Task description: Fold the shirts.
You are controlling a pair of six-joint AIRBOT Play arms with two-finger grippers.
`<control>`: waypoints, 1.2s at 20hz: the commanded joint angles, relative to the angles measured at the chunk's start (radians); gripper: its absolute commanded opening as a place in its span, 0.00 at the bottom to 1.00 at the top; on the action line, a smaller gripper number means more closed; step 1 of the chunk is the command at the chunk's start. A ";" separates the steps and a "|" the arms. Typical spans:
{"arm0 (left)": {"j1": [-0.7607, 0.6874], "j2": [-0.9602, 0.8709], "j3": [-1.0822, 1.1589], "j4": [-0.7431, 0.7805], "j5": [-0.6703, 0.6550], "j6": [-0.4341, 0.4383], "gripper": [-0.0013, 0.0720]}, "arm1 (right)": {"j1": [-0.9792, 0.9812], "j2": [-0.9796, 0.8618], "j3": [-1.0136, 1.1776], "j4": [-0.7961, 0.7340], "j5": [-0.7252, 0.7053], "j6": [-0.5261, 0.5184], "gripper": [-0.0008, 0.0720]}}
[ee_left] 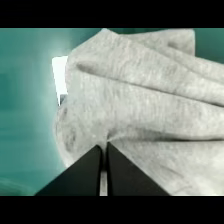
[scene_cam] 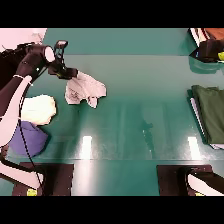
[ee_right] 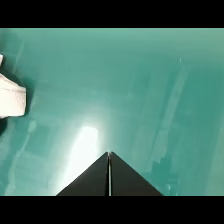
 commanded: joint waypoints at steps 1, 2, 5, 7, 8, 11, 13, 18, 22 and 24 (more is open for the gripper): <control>0.002 0.029 0.176 -0.025 -0.113 0.018 0.05 | 0.001 0.002 0.089 0.001 0.000 0.000 0.03; 0.000 0.065 0.239 -0.048 -0.115 0.040 0.05 | 0.001 0.002 0.142 0.000 0.000 0.000 0.03; -0.003 0.213 0.396 -0.211 -0.113 0.139 0.05 | 0.001 0.002 0.280 0.001 0.005 0.000 0.03; -0.006 0.327 0.404 -0.387 -0.125 0.256 0.05 | 0.001 0.002 0.355 0.001 0.017 0.000 0.03; -0.016 0.369 0.403 -0.451 -0.148 0.275 0.05 | 0.001 0.002 0.381 0.001 0.018 0.000 0.03; -0.142 0.428 0.372 -0.451 -0.203 0.268 0.05 | 0.001 0.045 0.342 0.001 -0.019 0.000 0.03; -0.274 0.427 0.296 -0.444 -0.189 0.268 0.05 | 0.001 0.097 0.257 0.000 -0.065 0.000 0.03; -0.553 0.346 0.113 -0.445 -0.023 0.314 0.05 | -0.002 0.234 0.068 0.000 -0.200 0.000 0.03; -0.573 0.286 0.113 -0.425 0.027 0.311 0.83 | -0.002 0.294 -0.024 0.000 -0.228 0.000 0.03; -0.528 0.290 0.115 -0.324 -0.010 0.305 0.76 | -0.002 0.299 -0.039 0.000 -0.224 0.000 0.03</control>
